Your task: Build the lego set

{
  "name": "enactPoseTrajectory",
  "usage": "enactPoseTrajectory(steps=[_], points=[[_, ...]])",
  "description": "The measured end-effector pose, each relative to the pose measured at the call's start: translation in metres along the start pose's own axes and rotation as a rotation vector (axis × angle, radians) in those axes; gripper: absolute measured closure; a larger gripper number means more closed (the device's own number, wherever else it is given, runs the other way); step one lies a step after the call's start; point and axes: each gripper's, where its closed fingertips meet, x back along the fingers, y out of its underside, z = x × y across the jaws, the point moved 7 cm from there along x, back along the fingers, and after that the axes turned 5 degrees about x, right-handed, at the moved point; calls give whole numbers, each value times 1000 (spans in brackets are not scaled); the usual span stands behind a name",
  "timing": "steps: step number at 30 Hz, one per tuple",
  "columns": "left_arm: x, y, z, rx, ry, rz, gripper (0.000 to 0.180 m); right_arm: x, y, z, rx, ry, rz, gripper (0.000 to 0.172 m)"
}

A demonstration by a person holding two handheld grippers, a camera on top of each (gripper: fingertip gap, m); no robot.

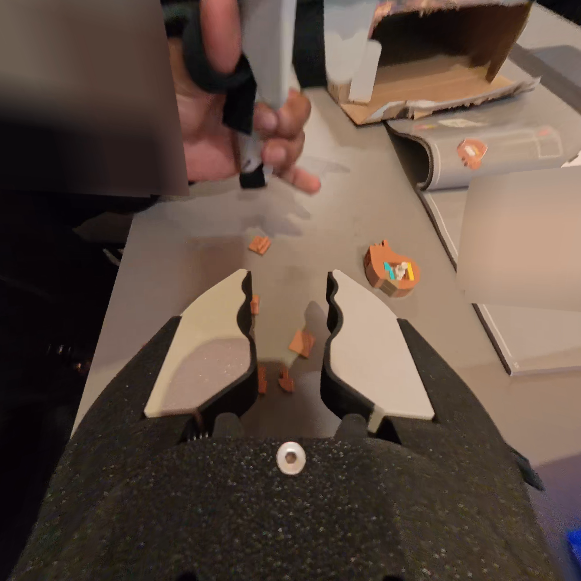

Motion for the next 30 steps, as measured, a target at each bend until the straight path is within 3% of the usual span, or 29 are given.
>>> enactPoseTrajectory(steps=[3, 9, 11, 13, 16, 19, 24, 30], points=[[10, -2, -2, 298, 88, 148, 81, -5, -18, -3, -8, 46, 114, 129], [13, -5, -2, 668, 129, 370, 79, -10, -67, -2, -238, 40, 616, 124], [12, -4, 3, 755, 145, 410, 77, -22, -76, -5, -293, -33, 679, 122], [11, -5, 7, 817, 151, 442, 73, -39, -78, -11, -348, -122, 644, 118], [19, -12, 2, 757, 81, 500, 71, -49, -79, -18, -406, -184, 660, 120], [28, -18, 0, 737, 52, 518, 73, -51, -83, -27, -367, -175, 637, 112], [45, -15, -7, 810, 6, 584, 90, -59, -84, -41, -362, -150, 596, 105], [59, -25, -11, 753, 49, 569, 99, -64, -73, -57, -486, -190, 636, 102]])
